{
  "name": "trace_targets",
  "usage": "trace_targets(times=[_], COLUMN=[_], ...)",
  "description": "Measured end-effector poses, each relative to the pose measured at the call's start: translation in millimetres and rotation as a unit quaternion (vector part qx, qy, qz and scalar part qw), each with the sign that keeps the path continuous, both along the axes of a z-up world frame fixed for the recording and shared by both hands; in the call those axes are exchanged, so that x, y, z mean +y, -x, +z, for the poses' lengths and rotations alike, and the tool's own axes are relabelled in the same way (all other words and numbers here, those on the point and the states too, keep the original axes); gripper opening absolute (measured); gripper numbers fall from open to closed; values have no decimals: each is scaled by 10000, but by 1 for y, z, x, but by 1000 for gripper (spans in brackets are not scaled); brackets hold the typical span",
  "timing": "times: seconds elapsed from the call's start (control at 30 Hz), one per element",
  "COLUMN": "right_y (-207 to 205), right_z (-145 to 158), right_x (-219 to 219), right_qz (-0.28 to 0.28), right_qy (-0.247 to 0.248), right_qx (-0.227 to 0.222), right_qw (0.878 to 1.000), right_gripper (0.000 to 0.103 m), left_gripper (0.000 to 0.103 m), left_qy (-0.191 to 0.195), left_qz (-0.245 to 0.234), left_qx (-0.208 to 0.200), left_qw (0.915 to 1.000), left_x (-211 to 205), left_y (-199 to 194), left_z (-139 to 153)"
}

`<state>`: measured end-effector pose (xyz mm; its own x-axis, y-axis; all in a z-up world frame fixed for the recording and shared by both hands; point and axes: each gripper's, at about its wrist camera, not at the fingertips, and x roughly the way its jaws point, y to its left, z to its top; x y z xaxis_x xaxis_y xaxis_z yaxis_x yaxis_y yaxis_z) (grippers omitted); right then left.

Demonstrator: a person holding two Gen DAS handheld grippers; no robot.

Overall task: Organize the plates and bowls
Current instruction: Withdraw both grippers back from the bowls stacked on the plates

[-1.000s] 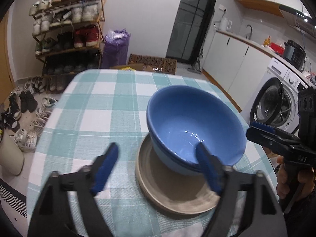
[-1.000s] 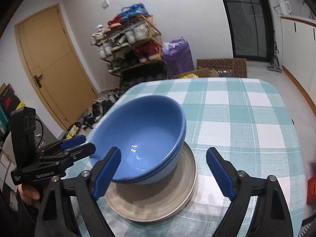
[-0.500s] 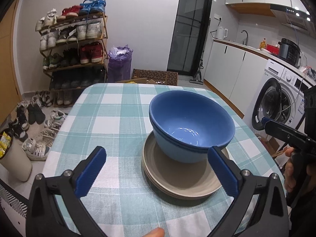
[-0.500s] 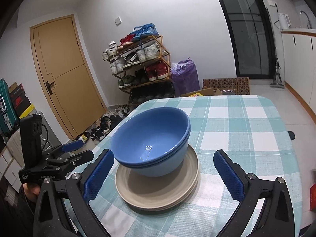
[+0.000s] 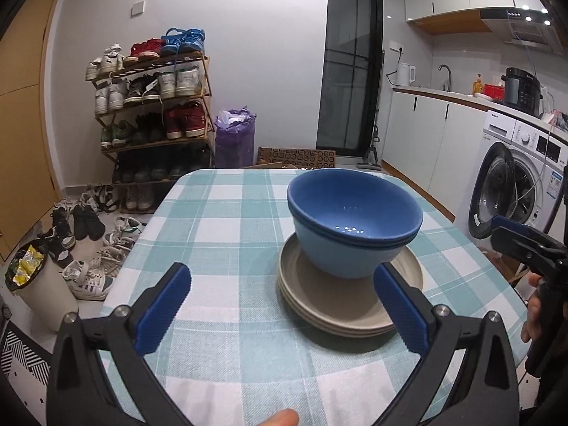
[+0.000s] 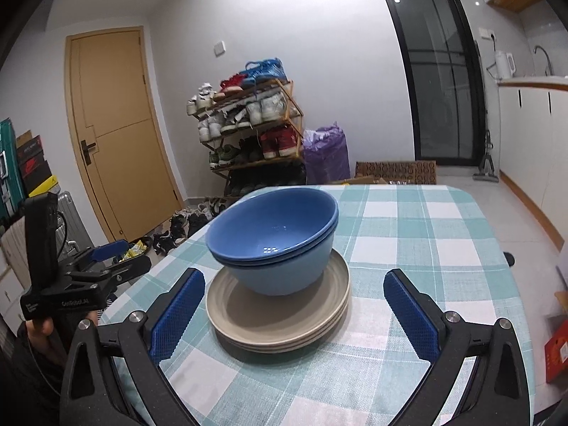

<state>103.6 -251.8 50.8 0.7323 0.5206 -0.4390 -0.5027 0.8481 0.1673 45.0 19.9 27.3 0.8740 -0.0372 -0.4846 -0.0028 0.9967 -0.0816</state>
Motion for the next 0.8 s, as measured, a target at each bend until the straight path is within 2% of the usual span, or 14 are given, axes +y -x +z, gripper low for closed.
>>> trace_targets(times=[0.4, 0.63, 0.8], right_y=[27, 30, 34], right_z=[-21, -42, -53], right_x=[7, 6, -5], right_qz=[70, 37, -5], right_qy=[268, 368, 140], right_qx=[-479, -416, -397], right_qw=[9985, 9984, 9991], right_gripper=[103, 103, 103], left_gripper=[103, 103, 103], left_qy=[-136, -178, -195], left_qz=[81, 118, 102], left_qx=[-100, -344, -387], left_qw=[9998, 9992, 9990], left_x=[-6, -10, -10], left_y=[11, 20, 23], left_z=[-28, -39, -46])
